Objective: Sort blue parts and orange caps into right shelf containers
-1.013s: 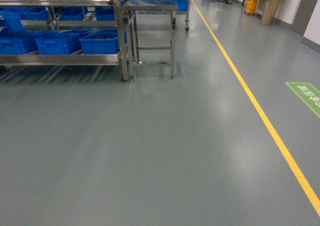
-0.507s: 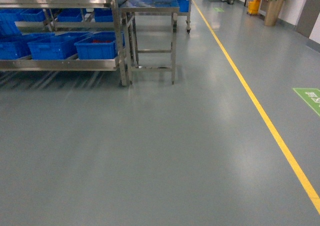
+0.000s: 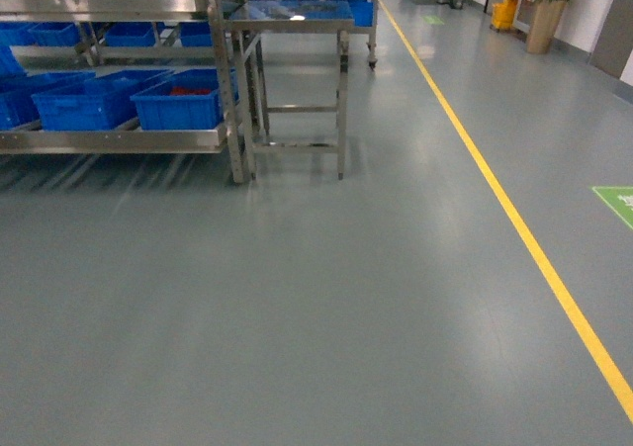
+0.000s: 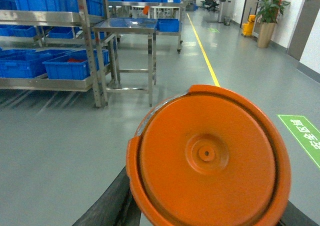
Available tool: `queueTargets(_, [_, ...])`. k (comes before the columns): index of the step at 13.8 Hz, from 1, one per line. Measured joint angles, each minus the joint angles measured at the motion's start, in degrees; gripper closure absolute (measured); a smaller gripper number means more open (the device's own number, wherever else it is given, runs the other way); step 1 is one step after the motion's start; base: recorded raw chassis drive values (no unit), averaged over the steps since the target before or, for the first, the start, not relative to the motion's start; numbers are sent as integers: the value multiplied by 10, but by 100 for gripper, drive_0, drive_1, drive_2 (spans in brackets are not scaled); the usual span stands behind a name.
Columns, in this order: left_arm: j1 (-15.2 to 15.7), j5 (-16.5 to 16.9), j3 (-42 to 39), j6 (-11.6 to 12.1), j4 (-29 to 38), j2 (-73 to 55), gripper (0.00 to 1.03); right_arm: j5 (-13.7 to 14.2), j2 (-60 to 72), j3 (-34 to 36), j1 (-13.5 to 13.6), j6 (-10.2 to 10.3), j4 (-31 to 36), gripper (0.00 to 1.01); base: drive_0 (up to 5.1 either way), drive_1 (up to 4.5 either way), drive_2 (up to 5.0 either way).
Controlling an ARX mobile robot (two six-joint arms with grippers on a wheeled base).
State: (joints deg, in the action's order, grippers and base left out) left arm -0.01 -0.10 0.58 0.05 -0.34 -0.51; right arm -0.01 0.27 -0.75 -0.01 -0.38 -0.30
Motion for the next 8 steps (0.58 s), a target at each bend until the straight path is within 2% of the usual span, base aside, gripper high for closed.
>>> queueTargets(8, [0,0,0,0,-1,0,60,0,0,0,0,0,-1,59,8,441,-426])
